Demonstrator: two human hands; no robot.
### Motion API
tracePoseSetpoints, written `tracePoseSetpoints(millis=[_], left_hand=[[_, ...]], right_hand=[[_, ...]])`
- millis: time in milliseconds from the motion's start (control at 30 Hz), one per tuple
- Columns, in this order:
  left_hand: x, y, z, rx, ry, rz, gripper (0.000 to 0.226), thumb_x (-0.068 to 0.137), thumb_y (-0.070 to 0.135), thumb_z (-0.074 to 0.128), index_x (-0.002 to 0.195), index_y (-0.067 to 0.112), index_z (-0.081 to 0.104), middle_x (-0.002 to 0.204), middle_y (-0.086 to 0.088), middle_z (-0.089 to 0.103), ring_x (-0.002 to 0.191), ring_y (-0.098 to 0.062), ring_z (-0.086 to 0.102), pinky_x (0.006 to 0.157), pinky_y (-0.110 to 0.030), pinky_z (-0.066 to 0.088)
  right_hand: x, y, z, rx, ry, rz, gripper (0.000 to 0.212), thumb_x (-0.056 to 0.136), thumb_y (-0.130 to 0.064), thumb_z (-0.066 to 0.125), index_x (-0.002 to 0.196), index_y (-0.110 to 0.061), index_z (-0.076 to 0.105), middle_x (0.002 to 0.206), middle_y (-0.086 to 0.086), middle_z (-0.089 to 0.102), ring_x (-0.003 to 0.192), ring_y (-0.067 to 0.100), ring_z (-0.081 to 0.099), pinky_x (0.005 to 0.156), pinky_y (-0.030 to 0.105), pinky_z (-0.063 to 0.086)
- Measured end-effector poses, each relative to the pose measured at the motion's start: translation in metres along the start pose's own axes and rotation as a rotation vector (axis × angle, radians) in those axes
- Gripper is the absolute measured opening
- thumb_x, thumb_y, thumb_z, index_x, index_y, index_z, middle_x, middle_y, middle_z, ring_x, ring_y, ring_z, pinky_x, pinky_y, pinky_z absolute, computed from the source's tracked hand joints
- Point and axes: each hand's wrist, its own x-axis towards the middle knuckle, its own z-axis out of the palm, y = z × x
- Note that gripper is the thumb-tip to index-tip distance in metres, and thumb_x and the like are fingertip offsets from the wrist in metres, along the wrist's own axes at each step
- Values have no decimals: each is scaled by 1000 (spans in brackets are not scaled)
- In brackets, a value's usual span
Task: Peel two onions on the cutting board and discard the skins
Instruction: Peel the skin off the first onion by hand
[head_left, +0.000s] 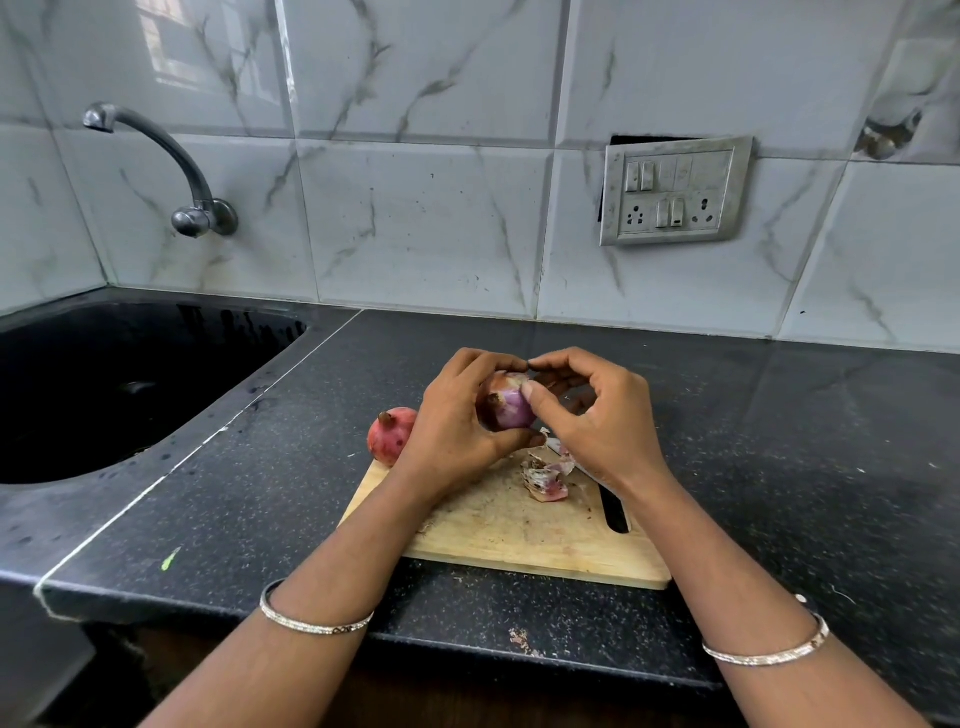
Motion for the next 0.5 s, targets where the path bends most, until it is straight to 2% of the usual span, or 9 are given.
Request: tracePoseSetpoints(millis=[133,267,400,500], left_hand=[[0,-1,1,8,-2,-14,70,60,31,97,124,22,67,118,7,60,106,-2,60,89,-18,52],[-1,0,2,-36,10,-62,80,61,28,97,130,19,57,121,9,62,111,-2,60,90,-24,56],[-2,0,3,-21,19,-61,75,62,30,97,125,20,57,117,10,63,108,-4,61,87,-28,57],[-2,-1,3,6,23,-51,72,61,33,97,120,21,59,114,10,65,105,-6,63,84,-33,58]], right_hand=[[-1,0,1,-18,16,-16,21,82,-25,84,101,-20,77,90,-12,76,84,1,71,75,23,59],[-1,0,1,-21,33,-26,13,82,-22,84,94,-21,81,85,-13,76,81,0,71,73,20,58],[-1,2,1,24,47,-13,11,82,-16,84,93,-16,83,83,-10,77,78,-2,72,70,14,55],[-1,4,2,34,59,-22,11,82,-13,84,92,-13,83,84,-7,78,78,-1,73,71,15,56]])
